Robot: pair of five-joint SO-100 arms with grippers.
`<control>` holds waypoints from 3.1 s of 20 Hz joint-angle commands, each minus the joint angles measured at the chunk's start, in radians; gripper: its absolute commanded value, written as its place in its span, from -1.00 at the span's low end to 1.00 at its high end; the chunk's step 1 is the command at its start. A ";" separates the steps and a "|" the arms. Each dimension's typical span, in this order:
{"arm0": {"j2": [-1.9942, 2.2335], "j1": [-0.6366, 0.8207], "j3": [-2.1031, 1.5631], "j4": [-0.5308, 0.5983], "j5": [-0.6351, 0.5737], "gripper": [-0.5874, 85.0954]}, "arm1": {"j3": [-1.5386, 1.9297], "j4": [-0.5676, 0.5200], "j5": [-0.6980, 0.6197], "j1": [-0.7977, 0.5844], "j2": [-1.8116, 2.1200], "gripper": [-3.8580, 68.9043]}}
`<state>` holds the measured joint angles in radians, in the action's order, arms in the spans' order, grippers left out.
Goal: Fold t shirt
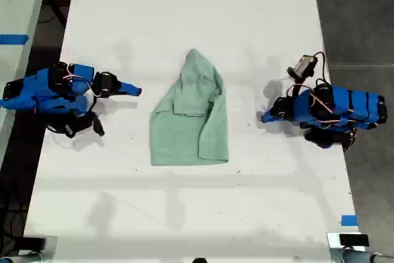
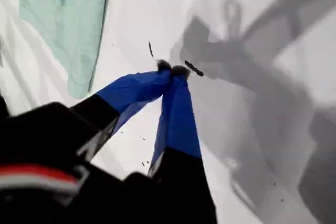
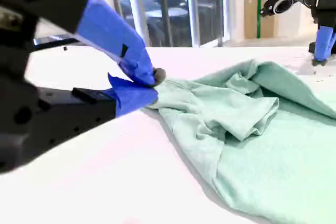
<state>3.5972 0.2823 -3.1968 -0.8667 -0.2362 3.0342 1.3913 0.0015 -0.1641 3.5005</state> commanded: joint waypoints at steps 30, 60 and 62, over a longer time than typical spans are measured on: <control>-2.086 -0.373 1.358 -0.233 0.571 -0.63 | 0.008 0.018 -0.020 -0.032 0.011 -0.95; -2.468 -0.249 2.267 -0.284 0.112 -0.51 | 0.008 0.018 -0.018 -0.029 0.011 -0.95; -2.391 -0.244 2.255 -0.359 0.118 -0.61 | 0.008 0.018 -0.018 -0.029 0.011 -0.95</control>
<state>1.0907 0.0123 -0.9695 -1.1781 -0.1166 3.0342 1.4189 -0.0199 -0.2056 3.5051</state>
